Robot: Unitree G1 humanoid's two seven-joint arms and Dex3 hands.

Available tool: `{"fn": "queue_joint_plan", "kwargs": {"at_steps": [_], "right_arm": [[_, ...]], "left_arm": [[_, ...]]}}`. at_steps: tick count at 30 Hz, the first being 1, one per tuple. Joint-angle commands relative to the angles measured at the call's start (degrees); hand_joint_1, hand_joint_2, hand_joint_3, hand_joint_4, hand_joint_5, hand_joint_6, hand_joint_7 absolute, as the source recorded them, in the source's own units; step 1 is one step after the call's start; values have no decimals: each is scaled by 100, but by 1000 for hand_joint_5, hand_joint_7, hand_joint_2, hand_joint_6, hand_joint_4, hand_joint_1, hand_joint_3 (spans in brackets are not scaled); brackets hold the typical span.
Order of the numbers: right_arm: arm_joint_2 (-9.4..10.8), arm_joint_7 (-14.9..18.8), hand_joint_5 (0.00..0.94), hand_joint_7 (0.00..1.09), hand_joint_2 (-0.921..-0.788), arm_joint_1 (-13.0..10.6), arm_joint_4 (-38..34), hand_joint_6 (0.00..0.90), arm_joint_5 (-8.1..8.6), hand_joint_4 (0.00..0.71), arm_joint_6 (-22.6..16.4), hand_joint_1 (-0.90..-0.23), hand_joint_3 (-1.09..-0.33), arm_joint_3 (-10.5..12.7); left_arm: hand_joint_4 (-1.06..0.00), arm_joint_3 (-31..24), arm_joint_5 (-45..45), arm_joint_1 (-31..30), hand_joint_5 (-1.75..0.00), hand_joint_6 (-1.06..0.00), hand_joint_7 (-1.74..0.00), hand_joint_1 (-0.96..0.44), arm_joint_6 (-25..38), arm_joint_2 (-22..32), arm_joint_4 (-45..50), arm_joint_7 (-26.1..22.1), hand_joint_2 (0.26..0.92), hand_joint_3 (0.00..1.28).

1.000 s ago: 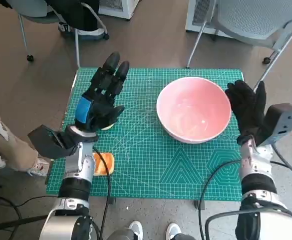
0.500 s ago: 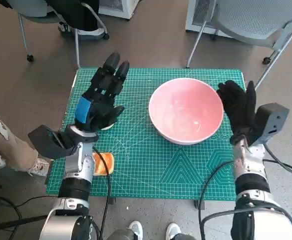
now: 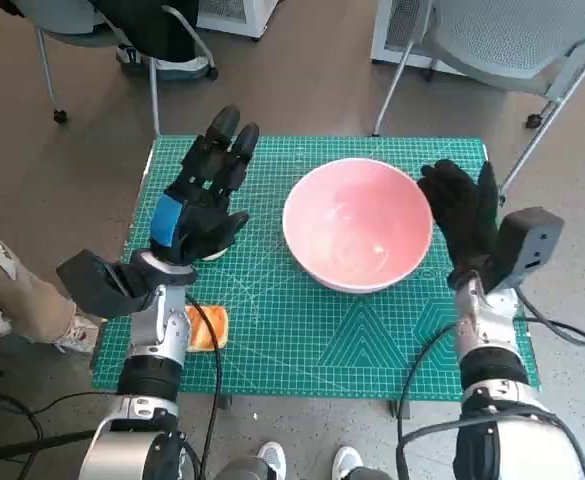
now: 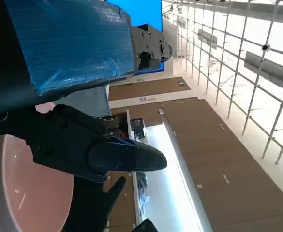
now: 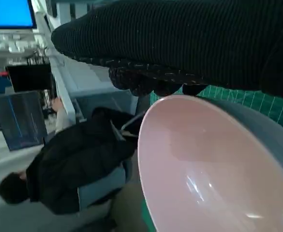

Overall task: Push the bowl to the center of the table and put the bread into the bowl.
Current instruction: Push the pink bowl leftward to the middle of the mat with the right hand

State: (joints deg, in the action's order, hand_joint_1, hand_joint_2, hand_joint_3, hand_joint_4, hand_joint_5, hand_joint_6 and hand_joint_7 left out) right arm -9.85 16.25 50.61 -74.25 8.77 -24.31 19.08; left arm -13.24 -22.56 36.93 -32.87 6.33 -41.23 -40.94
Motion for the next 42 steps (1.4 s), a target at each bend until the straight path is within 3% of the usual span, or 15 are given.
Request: {"fn": "queue_joint_plan", "kwargs": {"at_steps": [1,29,42], "right_arm": [[105,92,4,95,-921,-15,-18,283,-5,226,-11,-619,-796,-23],[270,131,0,80,-921,123,-17,257,-35,217,-152,-599,-836,-191],[-17,340,1,78,-921,260,132,255,117,215,-199,-600,-837,-37]], "left_arm": [[-3,-8,-14,-57,0,-190,-4,-571,12,14,28,3,921,216],[-4,-24,-28,-83,0,-190,-3,-564,27,46,54,-17,921,216],[-12,-38,-50,-153,-3,-194,-4,-571,103,55,206,13,921,215]]}}
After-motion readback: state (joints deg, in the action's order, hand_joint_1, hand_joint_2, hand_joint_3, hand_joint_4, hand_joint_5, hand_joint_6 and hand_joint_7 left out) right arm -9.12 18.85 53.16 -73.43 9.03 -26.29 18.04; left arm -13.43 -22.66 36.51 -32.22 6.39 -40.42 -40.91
